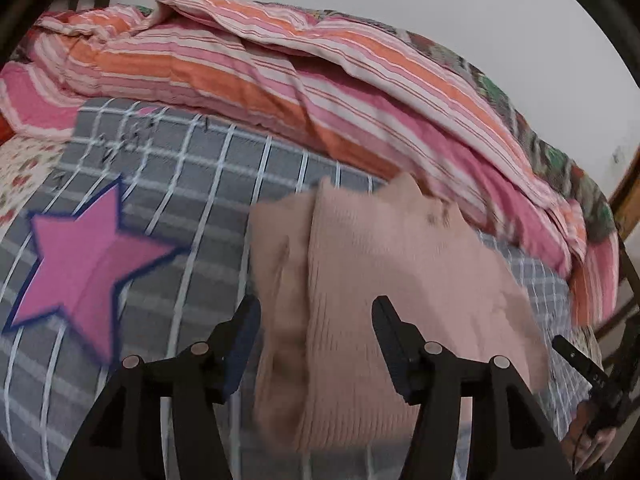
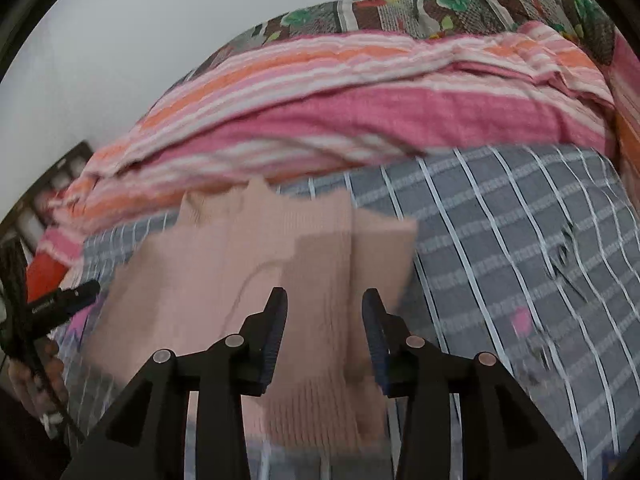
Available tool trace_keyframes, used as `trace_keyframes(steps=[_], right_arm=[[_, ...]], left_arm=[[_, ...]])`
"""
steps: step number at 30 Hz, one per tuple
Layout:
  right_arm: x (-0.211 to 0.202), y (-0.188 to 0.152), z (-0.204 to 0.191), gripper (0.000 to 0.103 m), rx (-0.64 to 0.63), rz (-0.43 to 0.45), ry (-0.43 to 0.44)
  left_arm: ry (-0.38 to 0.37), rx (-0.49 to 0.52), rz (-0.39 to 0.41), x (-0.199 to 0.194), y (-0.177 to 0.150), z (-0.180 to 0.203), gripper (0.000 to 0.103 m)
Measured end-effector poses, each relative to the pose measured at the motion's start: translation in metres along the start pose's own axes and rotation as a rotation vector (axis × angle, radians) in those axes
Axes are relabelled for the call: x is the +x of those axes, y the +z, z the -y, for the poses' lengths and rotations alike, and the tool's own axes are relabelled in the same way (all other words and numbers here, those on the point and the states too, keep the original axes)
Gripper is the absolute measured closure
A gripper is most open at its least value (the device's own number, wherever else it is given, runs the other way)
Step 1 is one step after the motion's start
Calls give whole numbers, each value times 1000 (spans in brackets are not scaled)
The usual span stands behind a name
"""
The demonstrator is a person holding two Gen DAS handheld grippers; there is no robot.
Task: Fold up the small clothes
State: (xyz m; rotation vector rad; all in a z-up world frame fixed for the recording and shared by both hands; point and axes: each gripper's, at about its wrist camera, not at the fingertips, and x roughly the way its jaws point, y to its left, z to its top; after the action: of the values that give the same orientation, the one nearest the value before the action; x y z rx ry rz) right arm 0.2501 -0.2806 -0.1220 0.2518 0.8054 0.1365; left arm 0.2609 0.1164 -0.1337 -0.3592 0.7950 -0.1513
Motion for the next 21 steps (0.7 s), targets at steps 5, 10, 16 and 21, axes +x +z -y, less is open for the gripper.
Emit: trace_keyframes(steps=[5, 10, 16, 21], right_arm=[[-19, -41, 12, 55, 33, -68, 72], [-6, -65, 21, 52, 137, -129, 119], [9, -53, 23, 49, 279, -97, 183], [31, -41, 30, 52, 399, -79, 187]], left_arm=[[-82, -61, -28, -29, -50, -15, 45], [-180, -161, -74, -13, -79, -19, 45], [-235, -275, -58, 14, -64, -22, 45], [-175, -323, -44, 26, -53, -22, 68]])
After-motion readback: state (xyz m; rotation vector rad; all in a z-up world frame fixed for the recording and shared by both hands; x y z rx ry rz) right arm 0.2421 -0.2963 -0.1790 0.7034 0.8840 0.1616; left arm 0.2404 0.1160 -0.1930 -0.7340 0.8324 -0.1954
